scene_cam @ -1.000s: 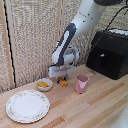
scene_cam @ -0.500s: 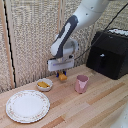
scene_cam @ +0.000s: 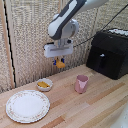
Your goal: Bring your hand's grasp to the bread. Hold the bread tenderly using the grip of your hand. Carefully pick up the bread and hover it over the white plate. Politely place it atop the plate.
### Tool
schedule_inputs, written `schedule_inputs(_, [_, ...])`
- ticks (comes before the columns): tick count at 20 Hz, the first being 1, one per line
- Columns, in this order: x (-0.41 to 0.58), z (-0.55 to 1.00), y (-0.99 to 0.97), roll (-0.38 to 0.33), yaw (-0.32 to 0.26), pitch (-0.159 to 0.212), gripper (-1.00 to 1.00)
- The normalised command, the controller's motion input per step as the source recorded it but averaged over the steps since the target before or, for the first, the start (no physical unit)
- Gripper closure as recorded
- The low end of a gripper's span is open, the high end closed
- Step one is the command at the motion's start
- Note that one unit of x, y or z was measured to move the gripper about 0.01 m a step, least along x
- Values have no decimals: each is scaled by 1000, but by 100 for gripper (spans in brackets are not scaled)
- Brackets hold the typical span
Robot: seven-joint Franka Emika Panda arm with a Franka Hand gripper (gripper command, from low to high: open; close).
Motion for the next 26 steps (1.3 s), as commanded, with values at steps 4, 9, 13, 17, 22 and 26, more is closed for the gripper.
schedule_inputs(4, [-209,225,875,12,-2,12,100])
schedule_inputs(9, [-181,2,946,-18,-1,43,100])
schedule_inputs(13, [-232,0,964,-15,0,30,100])
schedule_inputs(17, [-229,-70,962,-12,0,15,100])
schedule_inputs(22, [-14,-342,701,-12,0,46,100])
schedule_inputs(26, [45,-471,419,2,0,57,100])
